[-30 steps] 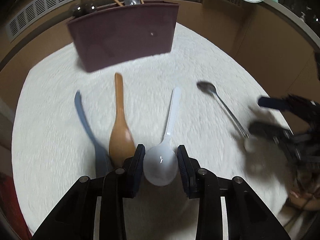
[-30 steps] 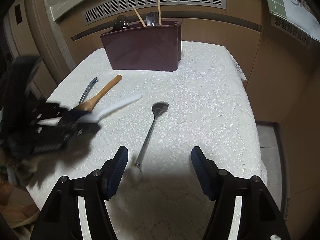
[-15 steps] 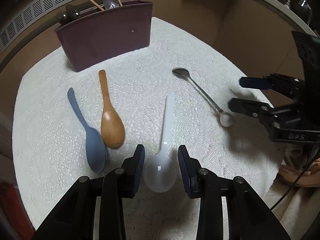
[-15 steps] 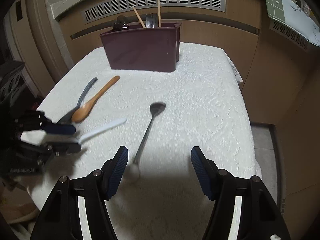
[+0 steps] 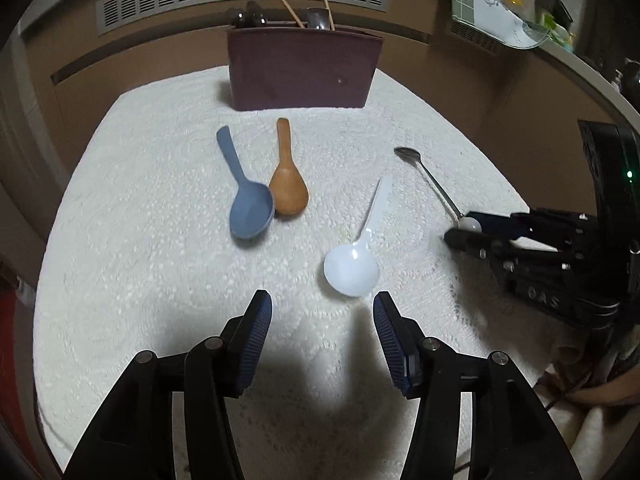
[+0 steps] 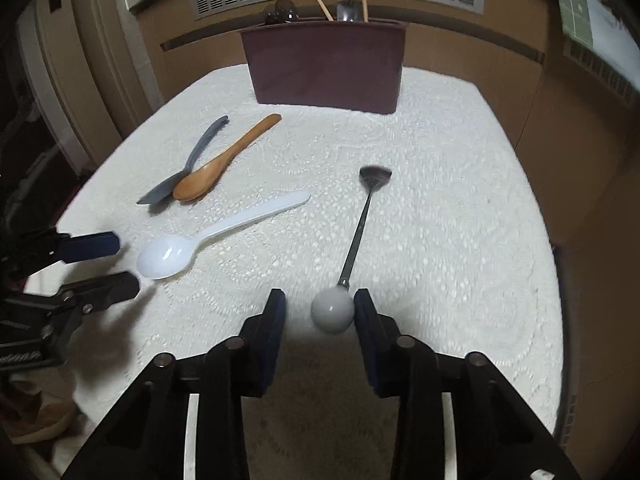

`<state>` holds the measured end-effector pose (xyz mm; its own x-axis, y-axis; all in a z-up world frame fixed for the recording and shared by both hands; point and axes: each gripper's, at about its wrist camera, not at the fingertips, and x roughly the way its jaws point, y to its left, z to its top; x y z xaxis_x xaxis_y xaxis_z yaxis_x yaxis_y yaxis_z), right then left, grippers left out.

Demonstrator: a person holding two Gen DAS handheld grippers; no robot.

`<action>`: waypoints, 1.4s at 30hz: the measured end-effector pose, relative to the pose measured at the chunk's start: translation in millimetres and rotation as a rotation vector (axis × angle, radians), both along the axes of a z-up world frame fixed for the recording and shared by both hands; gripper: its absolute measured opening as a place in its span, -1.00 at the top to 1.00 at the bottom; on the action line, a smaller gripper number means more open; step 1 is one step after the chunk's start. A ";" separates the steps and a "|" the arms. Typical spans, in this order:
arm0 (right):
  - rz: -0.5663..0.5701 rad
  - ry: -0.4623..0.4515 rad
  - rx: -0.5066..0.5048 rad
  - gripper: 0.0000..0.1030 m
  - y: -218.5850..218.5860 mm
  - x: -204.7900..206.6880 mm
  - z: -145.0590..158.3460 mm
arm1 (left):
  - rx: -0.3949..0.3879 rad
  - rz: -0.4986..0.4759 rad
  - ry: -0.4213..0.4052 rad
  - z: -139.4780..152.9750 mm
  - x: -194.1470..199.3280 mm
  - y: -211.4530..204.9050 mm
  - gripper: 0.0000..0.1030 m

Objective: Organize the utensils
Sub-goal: 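Grasp the white plastic spoon with the left tool while the right tool lifts the ball-end spoon, then drop the white spoon into the caddy with the left tool while the right tool drops the ball-end spoon in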

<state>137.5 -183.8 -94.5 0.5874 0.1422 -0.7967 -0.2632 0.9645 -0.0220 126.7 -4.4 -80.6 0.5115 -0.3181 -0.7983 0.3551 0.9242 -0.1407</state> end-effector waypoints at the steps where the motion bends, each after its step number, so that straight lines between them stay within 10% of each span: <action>1: 0.003 -0.005 -0.003 0.61 0.0 0.3 3.2 | -0.001 -0.002 0.004 -0.5 -3.5 -0.6 -0.05; 11: -0.022 -0.229 0.053 0.61 -26.0 8.6 100.0 | 0.011 -0.003 -0.043 -5.6 15.6 -31.5 -0.04; 14: -0.042 -0.245 0.092 0.61 -34.9 18.7 117.1 | 0.036 0.003 -0.055 -6.9 18.6 -34.4 0.27; 42: -0.014 -0.315 0.148 0.61 -42.8 23.8 164.8 | -0.057 0.031 -0.401 138.5 22.3 -6.2 0.30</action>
<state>161.2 -226.6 70.3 0.8038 0.2325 -0.5476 -0.2522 0.9668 0.0403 148.9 -10.6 58.0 0.7889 -0.3355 -0.5149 0.3641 0.9301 -0.0482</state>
